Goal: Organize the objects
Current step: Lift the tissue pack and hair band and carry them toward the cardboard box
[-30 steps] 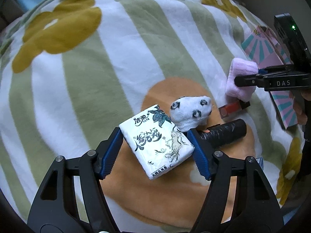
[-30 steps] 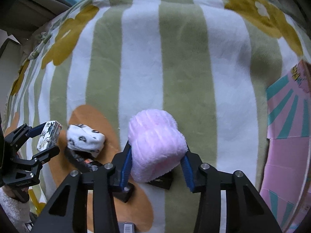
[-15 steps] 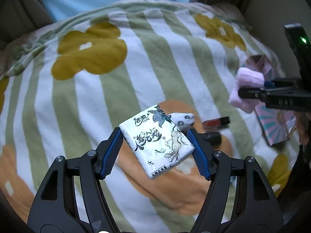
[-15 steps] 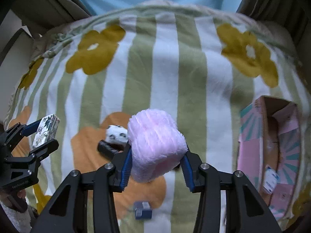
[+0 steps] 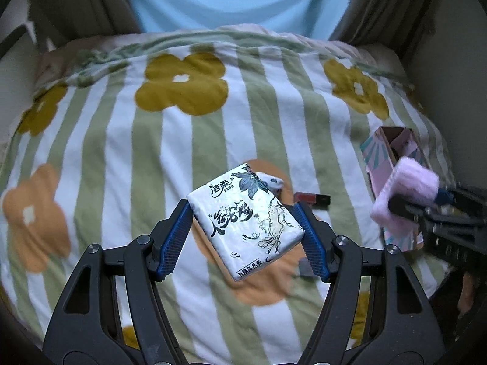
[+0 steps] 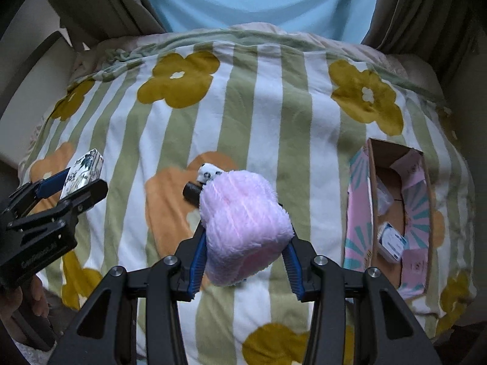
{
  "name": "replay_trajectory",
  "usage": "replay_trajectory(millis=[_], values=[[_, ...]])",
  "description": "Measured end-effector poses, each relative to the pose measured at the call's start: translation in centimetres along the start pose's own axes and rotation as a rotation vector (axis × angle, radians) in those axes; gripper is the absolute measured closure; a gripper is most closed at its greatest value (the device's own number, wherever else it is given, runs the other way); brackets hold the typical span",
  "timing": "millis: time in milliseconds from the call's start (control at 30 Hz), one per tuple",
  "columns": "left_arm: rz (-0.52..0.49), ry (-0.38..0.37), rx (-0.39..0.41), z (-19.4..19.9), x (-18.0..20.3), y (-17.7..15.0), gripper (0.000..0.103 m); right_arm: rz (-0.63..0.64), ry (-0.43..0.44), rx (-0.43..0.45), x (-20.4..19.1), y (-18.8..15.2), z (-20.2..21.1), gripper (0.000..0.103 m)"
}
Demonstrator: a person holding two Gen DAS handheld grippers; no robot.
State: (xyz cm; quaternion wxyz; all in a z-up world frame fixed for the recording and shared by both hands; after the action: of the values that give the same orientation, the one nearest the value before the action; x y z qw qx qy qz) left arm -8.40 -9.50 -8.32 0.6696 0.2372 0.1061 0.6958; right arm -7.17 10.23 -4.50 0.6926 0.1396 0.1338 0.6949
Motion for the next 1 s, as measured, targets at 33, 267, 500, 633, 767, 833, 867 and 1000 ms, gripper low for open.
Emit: replay_trajectory(millis=[33,267,500,633,767,833,867,1000], values=[[0.010,0.012,0.006,0.6,0.2,-0.5,0.037,0.008,-0.001,0.004,0.0,-0.4,0.4,0.061],[0.051,0.041,0.016,3.0,1.9,-2.8,0.037,0.050,0.029,0.026,0.4,-2.2,2.3,0.061],[0.039,0.030,0.057,5.4,4.8,-2.6,0.037,0.044,0.049,0.071,2.8,-2.8,4.9,0.061],[-0.003,0.025,0.081,6.2,7.5,-1.6,0.037,0.023,0.038,0.102,5.2,-3.0,6.5,0.061],[-0.050,-0.001,0.098,6.8,11.3,-0.5,0.037,-0.011,0.017,0.116,8.3,-3.7,7.7,0.061],[-0.083,-0.015,0.104,6.8,13.4,-0.1,0.037,-0.032,0.004,0.115,10.3,-4.3,8.0,0.061],[-0.102,-0.023,0.107,6.7,14.7,0.0,0.037,-0.041,-0.005,0.115,11.2,-4.6,8.2,0.061],[-0.150,-0.073,0.096,5.6,19.5,0.5,0.037,-0.071,-0.031,0.106,14.7,-5.7,8.5,0.061]])
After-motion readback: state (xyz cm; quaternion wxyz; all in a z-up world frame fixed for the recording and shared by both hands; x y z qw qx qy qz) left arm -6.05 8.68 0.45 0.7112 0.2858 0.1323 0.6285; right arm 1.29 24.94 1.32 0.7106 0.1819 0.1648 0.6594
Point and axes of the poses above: each gripper's, at about its wrist camera, not at the fingertips, and z roughly against the way its jaws point, x to its right, y to its top, the point moved 1 cm from there along -z, roughly the way its jaws point, and after that the axes turned 7 degrees about z, right-handed, at the moved point
